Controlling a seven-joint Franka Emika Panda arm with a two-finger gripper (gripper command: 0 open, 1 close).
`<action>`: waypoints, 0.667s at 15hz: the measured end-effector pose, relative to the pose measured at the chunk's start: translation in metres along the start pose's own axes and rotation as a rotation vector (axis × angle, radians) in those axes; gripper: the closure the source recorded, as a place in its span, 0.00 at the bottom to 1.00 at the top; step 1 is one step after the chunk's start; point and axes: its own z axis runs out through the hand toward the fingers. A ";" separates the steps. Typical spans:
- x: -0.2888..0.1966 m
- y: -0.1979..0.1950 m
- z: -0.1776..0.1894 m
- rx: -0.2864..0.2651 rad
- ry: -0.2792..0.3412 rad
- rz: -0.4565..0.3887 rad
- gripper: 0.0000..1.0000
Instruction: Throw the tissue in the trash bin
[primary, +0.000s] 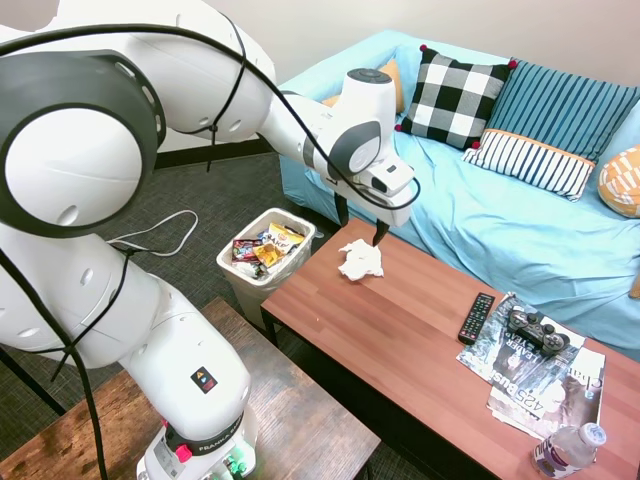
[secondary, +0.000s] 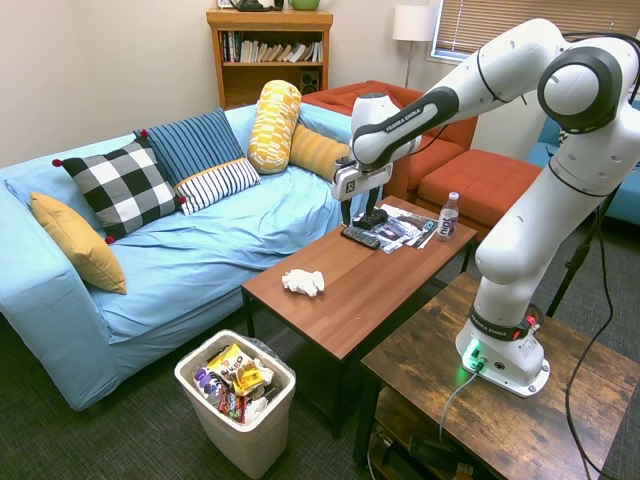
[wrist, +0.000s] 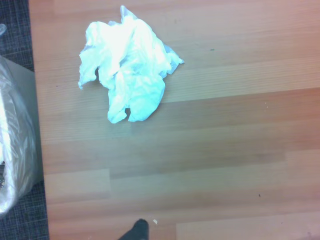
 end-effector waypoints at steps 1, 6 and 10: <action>0.001 -0.001 0.000 0.002 -0.002 0.002 0.00; 0.000 -0.061 0.035 0.039 0.003 -0.027 0.00; 0.014 -0.112 0.121 0.001 -0.004 0.021 0.00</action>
